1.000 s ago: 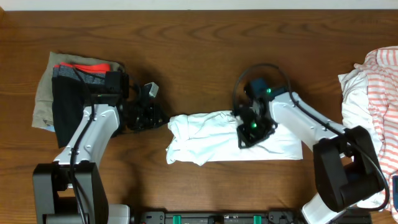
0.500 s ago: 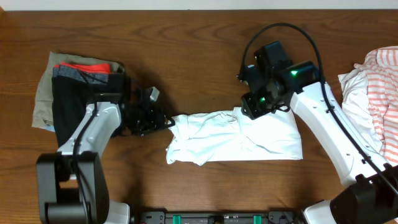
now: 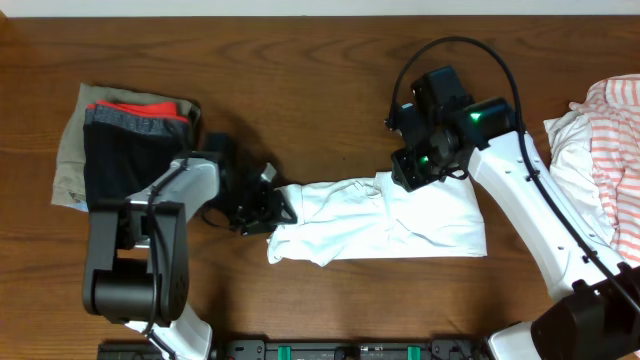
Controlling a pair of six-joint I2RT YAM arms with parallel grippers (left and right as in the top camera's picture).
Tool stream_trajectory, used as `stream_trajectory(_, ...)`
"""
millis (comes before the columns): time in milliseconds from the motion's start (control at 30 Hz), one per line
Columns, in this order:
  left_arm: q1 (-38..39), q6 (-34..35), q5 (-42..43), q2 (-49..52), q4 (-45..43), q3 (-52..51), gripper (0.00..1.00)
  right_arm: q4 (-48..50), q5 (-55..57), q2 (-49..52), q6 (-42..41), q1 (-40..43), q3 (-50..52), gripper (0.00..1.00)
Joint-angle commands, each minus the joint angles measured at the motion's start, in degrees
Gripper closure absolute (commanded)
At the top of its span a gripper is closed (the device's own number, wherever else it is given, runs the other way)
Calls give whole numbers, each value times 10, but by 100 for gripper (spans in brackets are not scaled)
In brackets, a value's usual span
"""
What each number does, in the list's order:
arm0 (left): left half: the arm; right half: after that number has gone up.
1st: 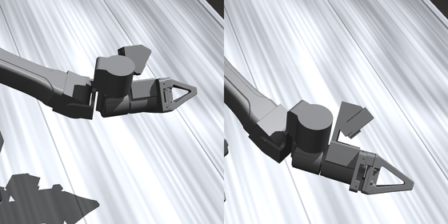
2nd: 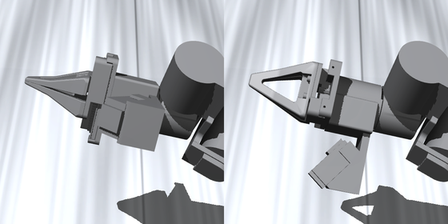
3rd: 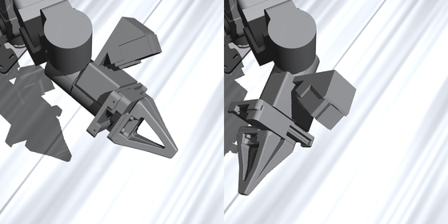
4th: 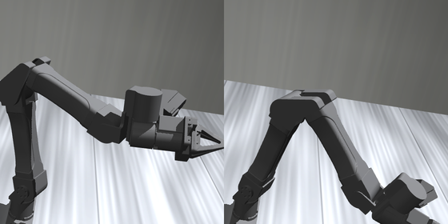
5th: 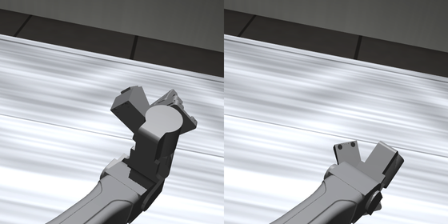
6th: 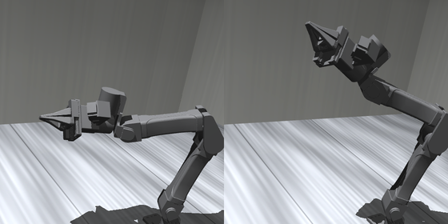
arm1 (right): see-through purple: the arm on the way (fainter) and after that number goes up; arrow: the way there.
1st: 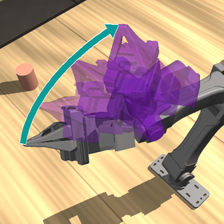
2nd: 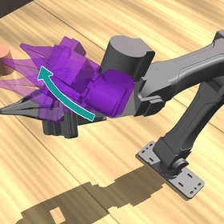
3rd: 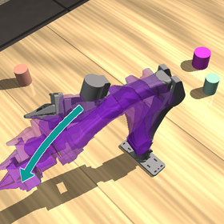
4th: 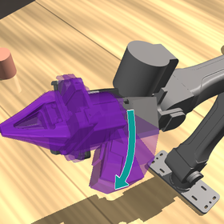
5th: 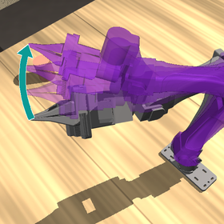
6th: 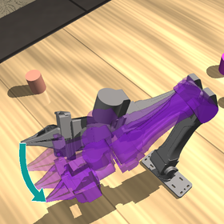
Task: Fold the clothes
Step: 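Lift the folded shirt with both grippers and move it leftward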
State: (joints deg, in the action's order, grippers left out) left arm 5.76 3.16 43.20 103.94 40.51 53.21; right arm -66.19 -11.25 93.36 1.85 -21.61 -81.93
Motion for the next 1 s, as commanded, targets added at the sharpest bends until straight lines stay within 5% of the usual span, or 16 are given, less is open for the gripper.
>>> stream_trajectory(0, 9, 6, 14, 5, 3, -3, 45, 0, 8, 0, -9, 3, -5, 65)
stream_trajectory(67, 9, 6, 14, 5, 3, -3, 47, 0, 8, 0, -9, 3, -5, 65)
stream_trajectory(167, 9, 6, 14, 5, 3, -3, 71, -1, 8, 0, -9, 3, -5, 65)
stream_trajectory(233, 9, 6, 14, 5, 1, -3, 75, -1, 8, 0, -9, 3, -5, 65)
stream_trajectory(333, 9, 6, 14, 5, -1, -3, 73, -3, 8, 0, -9, 3, -5, 65)
stream_trajectory(500, 9, 10, 14, 5, -2, -3, 48, -9, 8, 0, -9, 3, -5, 66)
stream_trajectory(767, 27, 17, 54, 9, -34, -3, 47, -9, 7, -1, -9, 3, -5, 66)
stream_trajectory(967, 41, 21, 70, 13, -50, -3, 89, -9, 8, -2, -9, 3, -5, 66)
